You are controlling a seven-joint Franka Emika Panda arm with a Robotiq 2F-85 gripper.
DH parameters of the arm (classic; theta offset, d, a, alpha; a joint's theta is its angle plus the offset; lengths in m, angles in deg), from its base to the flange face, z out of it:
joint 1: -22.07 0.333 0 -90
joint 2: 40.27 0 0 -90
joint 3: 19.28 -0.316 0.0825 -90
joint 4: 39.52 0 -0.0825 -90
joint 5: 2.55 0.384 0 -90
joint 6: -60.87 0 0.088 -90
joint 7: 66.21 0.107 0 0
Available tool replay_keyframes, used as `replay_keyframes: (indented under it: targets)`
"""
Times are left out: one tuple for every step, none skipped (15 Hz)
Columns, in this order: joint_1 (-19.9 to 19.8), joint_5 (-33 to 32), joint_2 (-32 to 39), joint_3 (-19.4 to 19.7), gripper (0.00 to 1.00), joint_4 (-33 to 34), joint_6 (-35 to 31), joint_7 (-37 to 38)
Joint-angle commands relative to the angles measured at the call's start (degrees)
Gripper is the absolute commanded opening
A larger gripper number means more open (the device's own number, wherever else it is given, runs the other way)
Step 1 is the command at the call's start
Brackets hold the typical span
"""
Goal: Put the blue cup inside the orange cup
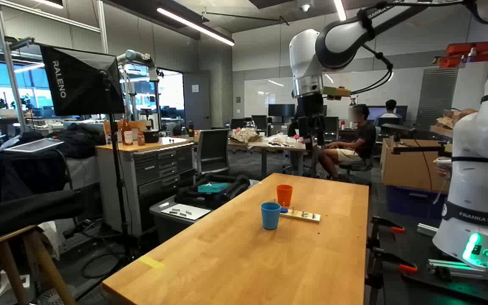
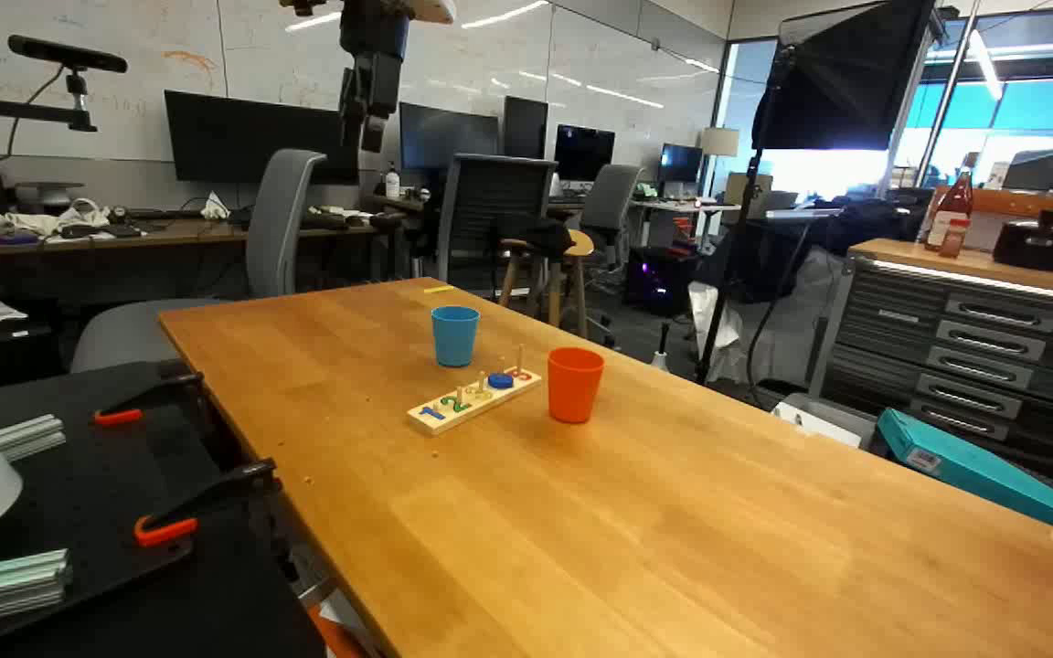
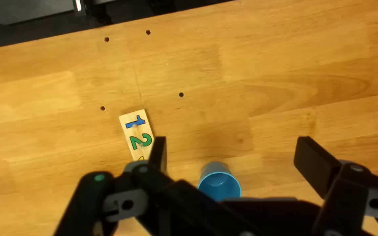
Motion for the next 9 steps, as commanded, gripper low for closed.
replay_keyframes:
  targets:
    - [0.8, -0.2, 0.1, 0.7, 1.0, 0.1, 0.0, 0.1]
    - [0.8, -0.2, 0.1, 0.7, 1.0, 0.3, 0.0, 0.1]
    - [0.8, -0.2, 0.0, 0.7, 1.0, 0.3, 0.0, 0.1]
    - [1.1, -0.4, 1.0, 0.4, 1.0, 0.8, -1.2, -0.5]
    - [1.4, 0.0, 2.4, 0.2, 1.0, 2.0, -2.1, -0.5]
    - [1.7, 0.7, 4.5, 0.1, 1.0, 4.0, -2.7, -0.3]
    - [2.1, 0.9, 7.0, 0.0, 1.0, 6.2, -3.4, -0.3]
    - [2.5, 1.1, 9.8, 0.0, 1.0, 9.2, -3.5, -0.4]
    - [3.0, 1.8, 12.4, 0.1, 1.0, 11.8, -2.7, -1.5]
